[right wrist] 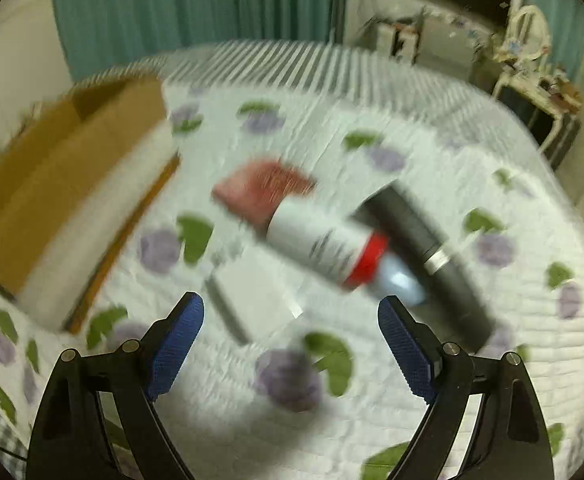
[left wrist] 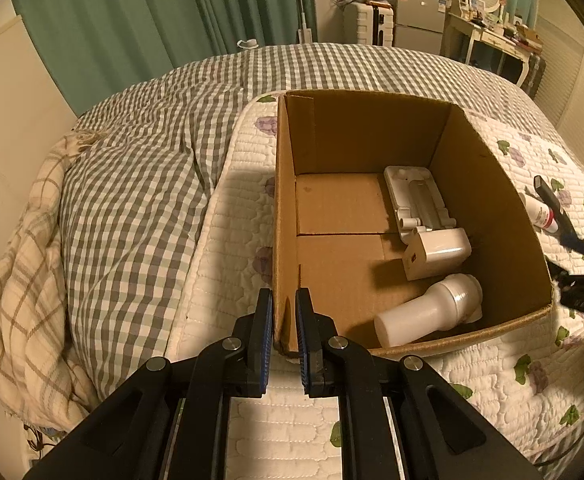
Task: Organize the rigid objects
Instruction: 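Grasp the small white charger with the right gripper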
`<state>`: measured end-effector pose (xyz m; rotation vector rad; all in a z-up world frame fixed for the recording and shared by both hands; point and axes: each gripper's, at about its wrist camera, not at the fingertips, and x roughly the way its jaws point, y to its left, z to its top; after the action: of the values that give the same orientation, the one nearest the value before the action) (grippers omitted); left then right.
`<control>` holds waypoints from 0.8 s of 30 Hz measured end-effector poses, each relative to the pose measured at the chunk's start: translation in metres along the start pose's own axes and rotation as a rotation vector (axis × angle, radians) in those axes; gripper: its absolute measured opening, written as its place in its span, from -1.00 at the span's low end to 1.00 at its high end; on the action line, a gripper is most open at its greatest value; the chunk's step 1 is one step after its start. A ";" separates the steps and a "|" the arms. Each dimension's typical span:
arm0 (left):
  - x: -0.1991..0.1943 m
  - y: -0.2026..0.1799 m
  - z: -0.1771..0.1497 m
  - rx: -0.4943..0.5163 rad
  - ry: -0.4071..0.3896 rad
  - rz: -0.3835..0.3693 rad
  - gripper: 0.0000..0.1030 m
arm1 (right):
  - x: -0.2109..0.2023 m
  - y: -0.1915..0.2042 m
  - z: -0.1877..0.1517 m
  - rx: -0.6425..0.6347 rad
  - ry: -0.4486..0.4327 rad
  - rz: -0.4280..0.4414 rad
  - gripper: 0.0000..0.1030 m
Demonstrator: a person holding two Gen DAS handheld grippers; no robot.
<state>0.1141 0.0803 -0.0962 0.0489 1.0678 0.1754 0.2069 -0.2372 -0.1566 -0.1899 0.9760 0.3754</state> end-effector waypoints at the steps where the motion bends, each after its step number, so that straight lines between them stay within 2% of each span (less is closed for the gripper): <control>1: 0.000 0.000 0.000 -0.003 0.001 0.002 -0.79 | 0.007 0.004 -0.001 -0.019 0.019 0.000 0.73; 6: 0.000 0.000 0.001 -0.016 0.008 -0.002 -0.79 | 0.016 0.004 0.007 -0.012 0.013 0.017 0.71; 15: 0.001 0.002 0.001 -0.032 0.016 -0.009 -0.79 | 0.036 0.007 0.006 0.018 0.066 0.089 0.06; 24: 0.000 0.001 0.000 -0.044 0.017 -0.008 -0.79 | 0.015 0.014 -0.003 -0.027 0.005 0.032 -0.03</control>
<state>0.1142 0.0814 -0.0956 0.0032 1.0809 0.1926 0.2061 -0.2218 -0.1707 -0.1998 0.9800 0.4171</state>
